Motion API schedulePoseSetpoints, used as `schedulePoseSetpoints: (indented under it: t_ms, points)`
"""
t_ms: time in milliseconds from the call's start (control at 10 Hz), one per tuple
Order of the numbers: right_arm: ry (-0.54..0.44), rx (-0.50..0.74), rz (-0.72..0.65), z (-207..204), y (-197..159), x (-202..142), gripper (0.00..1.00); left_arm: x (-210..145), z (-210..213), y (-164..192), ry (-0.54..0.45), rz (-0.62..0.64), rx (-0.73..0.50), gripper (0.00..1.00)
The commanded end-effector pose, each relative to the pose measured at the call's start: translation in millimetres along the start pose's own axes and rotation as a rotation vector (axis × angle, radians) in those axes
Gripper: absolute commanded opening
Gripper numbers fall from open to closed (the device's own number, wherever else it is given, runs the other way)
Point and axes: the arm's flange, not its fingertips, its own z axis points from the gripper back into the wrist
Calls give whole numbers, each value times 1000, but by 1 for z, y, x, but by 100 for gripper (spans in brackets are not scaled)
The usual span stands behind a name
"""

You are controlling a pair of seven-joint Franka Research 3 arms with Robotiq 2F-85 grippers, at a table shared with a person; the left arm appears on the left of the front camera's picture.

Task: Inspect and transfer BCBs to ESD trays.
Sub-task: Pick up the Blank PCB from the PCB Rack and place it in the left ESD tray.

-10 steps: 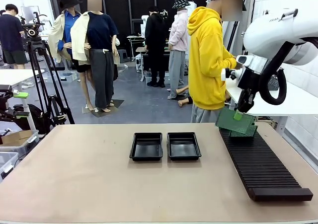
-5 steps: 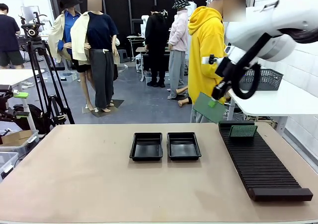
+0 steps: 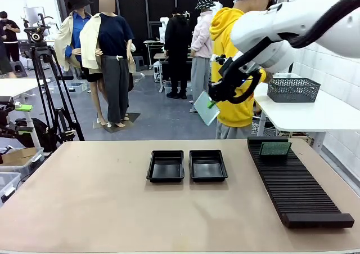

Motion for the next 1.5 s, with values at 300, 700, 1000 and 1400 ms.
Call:
schedulePoseSetpoints:
  t_ms: [300,700,1000,1400]
  points:
    - [82,121,-314,-60,17,61,0,0,1,-2,-3,7,-1,100]
    - [169,95,-426,-112,32,59,0,0,1,-2,-3,7,-1,100]
    - [228,68,-478,-150,30,42,0,0,1,-2,-3,7,-1,100]
    - [239,-4,-462,-182,18,21,0,0,1,-2,-3,7,-1,100]
